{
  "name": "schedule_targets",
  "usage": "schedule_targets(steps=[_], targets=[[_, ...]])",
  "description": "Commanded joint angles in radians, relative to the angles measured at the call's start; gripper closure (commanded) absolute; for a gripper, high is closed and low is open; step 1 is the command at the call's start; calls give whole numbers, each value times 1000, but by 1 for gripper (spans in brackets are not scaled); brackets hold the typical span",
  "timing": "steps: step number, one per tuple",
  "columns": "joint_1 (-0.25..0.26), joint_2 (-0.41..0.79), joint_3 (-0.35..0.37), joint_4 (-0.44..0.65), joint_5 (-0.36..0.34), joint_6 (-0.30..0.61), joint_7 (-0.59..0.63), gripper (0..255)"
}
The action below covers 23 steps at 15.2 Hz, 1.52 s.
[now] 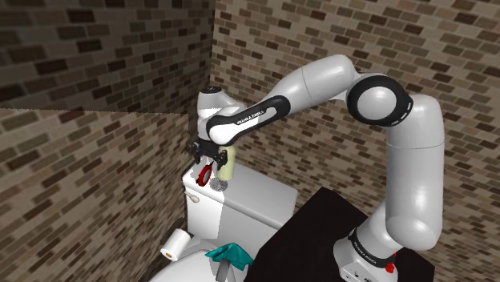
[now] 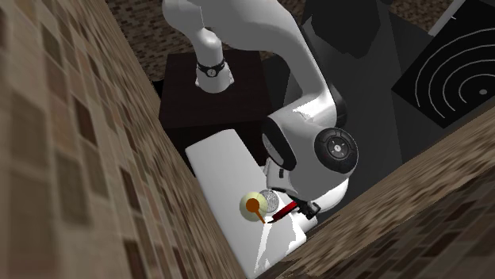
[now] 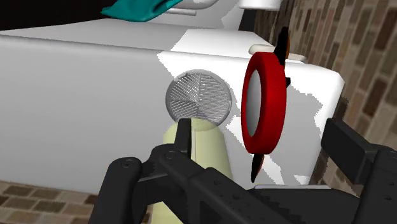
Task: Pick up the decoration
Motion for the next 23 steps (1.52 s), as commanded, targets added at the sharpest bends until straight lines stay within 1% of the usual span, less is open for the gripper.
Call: schedule_targets(steps=[1, 9, 11, 12, 21, 23], targets=[[19, 85, -25, 96, -7, -8, 44, 0], [32, 159, -44, 107, -27, 55, 57, 0], [32, 159, -44, 107, -27, 55, 57, 0], [32, 157, -44, 104, -27, 56, 58, 255], [32, 159, -44, 107, -27, 55, 57, 255], [29, 140, -39, 104, -22, 39, 54, 255]])
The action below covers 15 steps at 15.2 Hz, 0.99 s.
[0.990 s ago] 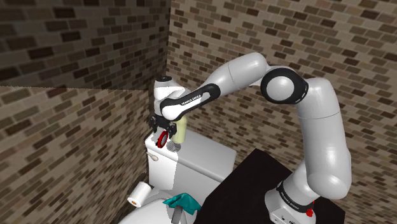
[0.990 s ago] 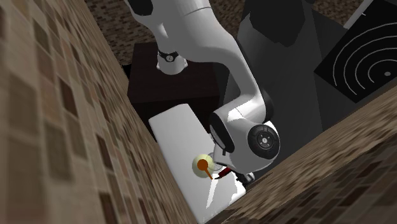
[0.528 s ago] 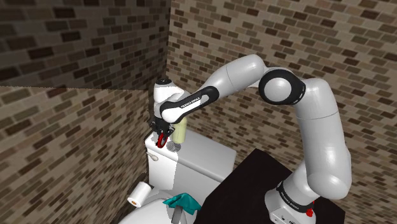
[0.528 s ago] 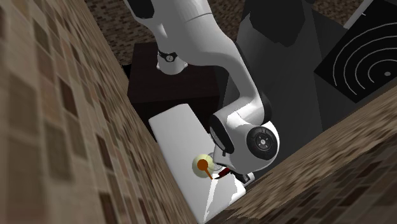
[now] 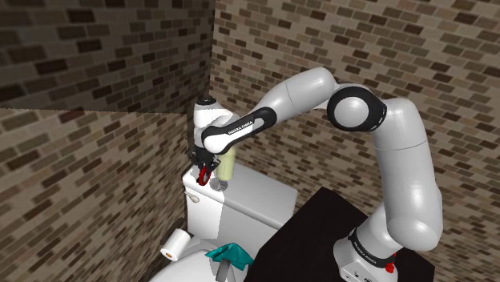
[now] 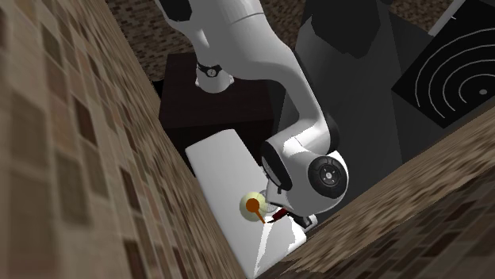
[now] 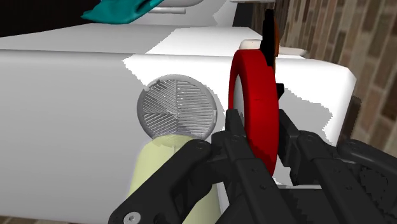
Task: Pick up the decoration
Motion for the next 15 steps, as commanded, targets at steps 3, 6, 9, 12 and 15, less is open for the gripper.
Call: schedule_targets(steps=[3, 6, 9, 12, 15], targets=[[-6, -33, 8, 1, 10, -33, -6, 255], [-10, -59, 15, 1, 18, -59, -11, 255], [-15, -84, 21, 3, 26, -86, -15, 255], [-18, -108, 27, 7, 34, -114, -20, 255], [-20, -117, 29, 9, 37, -124, -21, 255]])
